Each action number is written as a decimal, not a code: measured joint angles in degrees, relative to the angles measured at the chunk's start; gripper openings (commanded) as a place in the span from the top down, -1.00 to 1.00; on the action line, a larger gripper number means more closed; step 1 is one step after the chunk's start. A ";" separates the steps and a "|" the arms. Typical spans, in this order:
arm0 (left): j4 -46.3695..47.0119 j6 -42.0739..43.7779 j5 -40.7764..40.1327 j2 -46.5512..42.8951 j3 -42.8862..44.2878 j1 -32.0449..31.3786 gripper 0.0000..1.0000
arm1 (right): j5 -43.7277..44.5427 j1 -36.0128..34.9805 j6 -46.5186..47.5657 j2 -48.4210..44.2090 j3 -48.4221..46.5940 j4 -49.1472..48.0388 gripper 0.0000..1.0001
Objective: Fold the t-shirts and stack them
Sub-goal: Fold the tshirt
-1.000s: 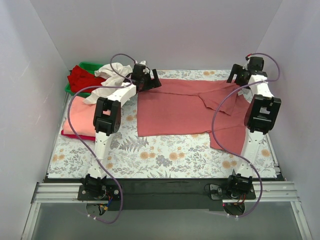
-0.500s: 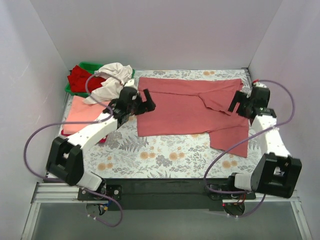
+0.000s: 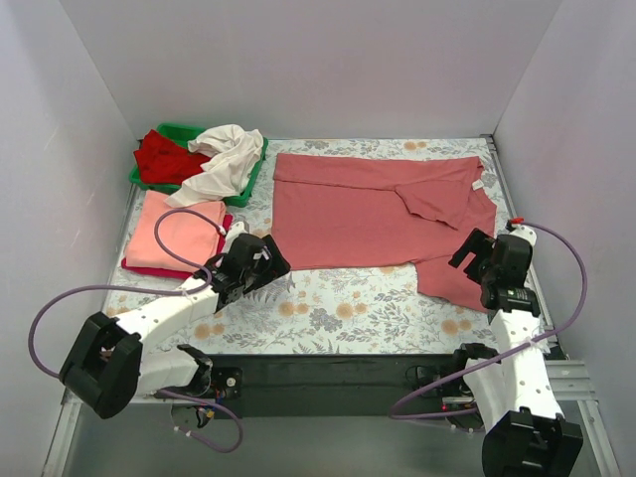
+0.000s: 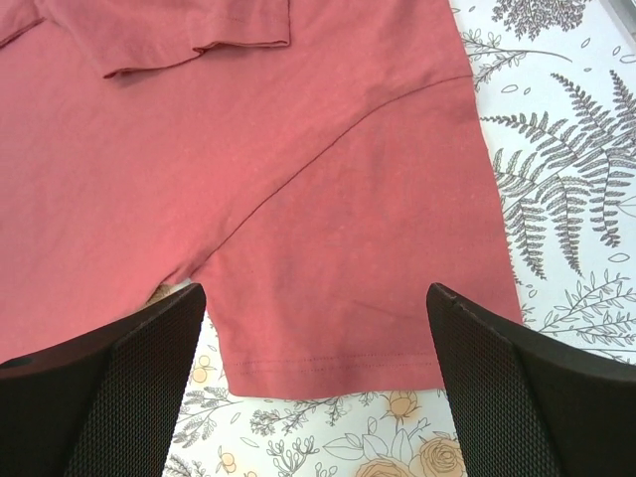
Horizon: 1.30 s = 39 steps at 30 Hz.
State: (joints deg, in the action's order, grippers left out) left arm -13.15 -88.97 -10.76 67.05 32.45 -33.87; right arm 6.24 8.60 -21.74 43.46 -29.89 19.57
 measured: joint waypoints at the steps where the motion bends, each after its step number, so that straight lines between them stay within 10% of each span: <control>1: 0.42 -0.55 -0.37 0.63 0.00 0.00 -0.61 | -0.04 0.00 -0.61 -0.94 0.94 -0.46 -0.97; 26: 7.80 -5.07 -5.33 19.85 5.95 0.00 0.97 | -2.32 0.00 -4.13 -9.44 6.19 -2.89 -0.97; 39: 8.50 -4.90 -6.10 16.83 4.22 0.00 1.00 | -8.17 0.00 -9.31 -8.20 6.93 9.29 -0.96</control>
State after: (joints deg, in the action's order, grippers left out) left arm -4.64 -93.86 -16.86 83.88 36.67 -33.87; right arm -1.93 8.60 -31.05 35.27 -22.96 28.86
